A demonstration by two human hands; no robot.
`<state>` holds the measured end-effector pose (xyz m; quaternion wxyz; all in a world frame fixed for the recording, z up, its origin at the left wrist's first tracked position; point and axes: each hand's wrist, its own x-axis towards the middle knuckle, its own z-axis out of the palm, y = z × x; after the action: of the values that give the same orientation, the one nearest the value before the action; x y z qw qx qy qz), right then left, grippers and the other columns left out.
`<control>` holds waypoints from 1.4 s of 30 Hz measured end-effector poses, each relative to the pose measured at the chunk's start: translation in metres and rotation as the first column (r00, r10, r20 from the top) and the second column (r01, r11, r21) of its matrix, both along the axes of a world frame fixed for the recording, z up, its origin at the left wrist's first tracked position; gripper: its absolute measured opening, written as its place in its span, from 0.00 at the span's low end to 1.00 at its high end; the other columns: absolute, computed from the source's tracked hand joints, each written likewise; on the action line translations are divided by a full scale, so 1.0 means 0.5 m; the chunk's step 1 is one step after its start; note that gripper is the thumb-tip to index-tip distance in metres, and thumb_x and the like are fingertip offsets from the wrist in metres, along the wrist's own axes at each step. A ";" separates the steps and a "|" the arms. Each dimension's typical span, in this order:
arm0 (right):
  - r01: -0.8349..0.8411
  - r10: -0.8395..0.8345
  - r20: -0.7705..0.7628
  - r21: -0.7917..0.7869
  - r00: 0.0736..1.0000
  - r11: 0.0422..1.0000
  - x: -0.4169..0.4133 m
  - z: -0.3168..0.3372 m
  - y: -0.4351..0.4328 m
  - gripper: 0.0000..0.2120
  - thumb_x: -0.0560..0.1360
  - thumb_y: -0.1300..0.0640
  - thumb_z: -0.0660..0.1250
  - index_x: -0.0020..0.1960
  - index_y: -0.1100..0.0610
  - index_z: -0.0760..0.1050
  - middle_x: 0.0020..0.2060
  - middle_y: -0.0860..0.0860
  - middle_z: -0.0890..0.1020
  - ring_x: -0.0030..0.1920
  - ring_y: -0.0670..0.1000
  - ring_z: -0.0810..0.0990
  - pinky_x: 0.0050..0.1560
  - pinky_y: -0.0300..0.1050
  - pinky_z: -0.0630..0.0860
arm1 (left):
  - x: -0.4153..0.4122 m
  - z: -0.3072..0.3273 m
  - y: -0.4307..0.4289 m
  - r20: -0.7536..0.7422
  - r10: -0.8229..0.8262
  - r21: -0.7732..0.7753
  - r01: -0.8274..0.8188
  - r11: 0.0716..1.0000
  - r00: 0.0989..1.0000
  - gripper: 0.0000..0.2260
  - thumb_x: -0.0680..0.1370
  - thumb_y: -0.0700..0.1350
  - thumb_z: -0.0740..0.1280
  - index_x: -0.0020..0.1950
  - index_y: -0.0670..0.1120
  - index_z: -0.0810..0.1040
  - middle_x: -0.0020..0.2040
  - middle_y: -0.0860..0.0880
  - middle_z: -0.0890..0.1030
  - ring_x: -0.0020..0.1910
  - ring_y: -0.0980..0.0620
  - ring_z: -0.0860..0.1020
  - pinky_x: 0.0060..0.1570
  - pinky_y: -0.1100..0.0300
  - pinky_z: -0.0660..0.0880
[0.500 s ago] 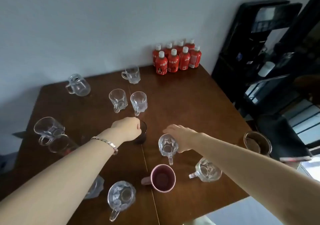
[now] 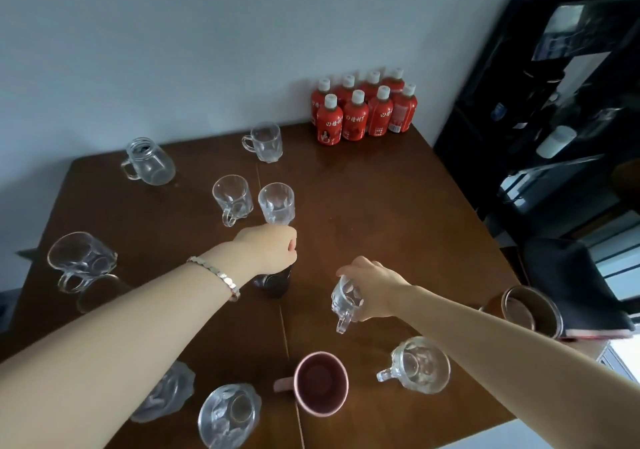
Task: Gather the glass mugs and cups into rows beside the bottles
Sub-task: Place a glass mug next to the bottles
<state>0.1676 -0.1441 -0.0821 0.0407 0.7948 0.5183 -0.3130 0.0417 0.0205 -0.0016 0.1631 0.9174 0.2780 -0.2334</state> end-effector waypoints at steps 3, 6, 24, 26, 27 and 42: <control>0.106 -0.106 0.000 -0.034 0.994 0.994 0.089 0.021 -0.013 0.39 0.63 0.50 0.77 0.70 0.43 0.63 0.62 0.47 0.69 0.63 0.53 0.71 0.59 0.48 0.77 | 0.083 0.003 0.008 0.011 -0.051 0.010 0.050 0.999 0.999 0.07 0.80 0.46 0.57 0.47 0.47 0.74 0.44 0.47 0.79 0.43 0.47 0.79 0.44 0.54 0.75; 0.154 -0.152 0.051 -0.039 0.987 0.987 0.202 0.046 -0.018 0.40 0.63 0.52 0.78 0.71 0.43 0.63 0.62 0.47 0.69 0.63 0.53 0.71 0.58 0.47 0.77 | 0.179 0.002 0.004 0.021 -0.035 0.019 0.035 0.999 0.999 0.09 0.80 0.45 0.57 0.53 0.45 0.76 0.45 0.48 0.78 0.42 0.48 0.76 0.42 0.57 0.72; 0.223 -0.237 0.096 0.141 0.967 0.965 0.760 0.011 0.232 0.36 0.64 0.54 0.78 0.68 0.54 0.67 0.63 0.52 0.69 0.59 0.54 0.75 0.57 0.50 0.78 | 0.489 -0.147 0.038 -0.103 0.305 -0.052 -0.311 0.949 0.947 0.11 0.80 0.46 0.57 0.57 0.47 0.77 0.56 0.49 0.80 0.55 0.46 0.79 0.53 0.55 0.73; 0.258 -0.272 0.081 0.151 0.959 0.954 0.781 -0.002 0.252 0.36 0.63 0.54 0.78 0.68 0.54 0.68 0.63 0.53 0.69 0.59 0.55 0.75 0.56 0.50 0.79 | 0.499 -0.157 0.049 -0.119 0.326 -0.054 -0.334 0.941 0.938 0.11 0.80 0.47 0.57 0.57 0.49 0.77 0.57 0.50 0.80 0.56 0.46 0.79 0.53 0.56 0.73; 0.267 -0.281 0.080 0.153 0.956 0.952 0.788 -0.009 0.259 0.36 0.63 0.55 0.79 0.67 0.54 0.69 0.63 0.53 0.69 0.59 0.55 0.75 0.55 0.50 0.79 | 0.502 -0.164 0.054 -0.130 0.332 -0.057 -0.342 0.938 0.934 0.11 0.80 0.47 0.58 0.57 0.49 0.77 0.57 0.50 0.80 0.56 0.47 0.78 0.53 0.56 0.72; 0.144 -0.167 0.179 0.133 0.970 0.981 0.772 -0.014 0.276 0.42 0.64 0.50 0.78 0.73 0.53 0.61 0.67 0.52 0.69 0.65 0.55 0.71 0.60 0.50 0.76 | 0.452 -0.176 0.022 -0.152 0.361 -0.093 -0.377 0.922 0.920 0.10 0.79 0.48 0.58 0.55 0.50 0.77 0.53 0.51 0.81 0.52 0.48 0.80 0.48 0.59 0.72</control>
<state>0.5534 -0.0062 -0.0888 0.0178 0.8602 0.4658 -0.2070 0.2677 0.0313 -0.0898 0.2405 0.8195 0.4417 -0.2748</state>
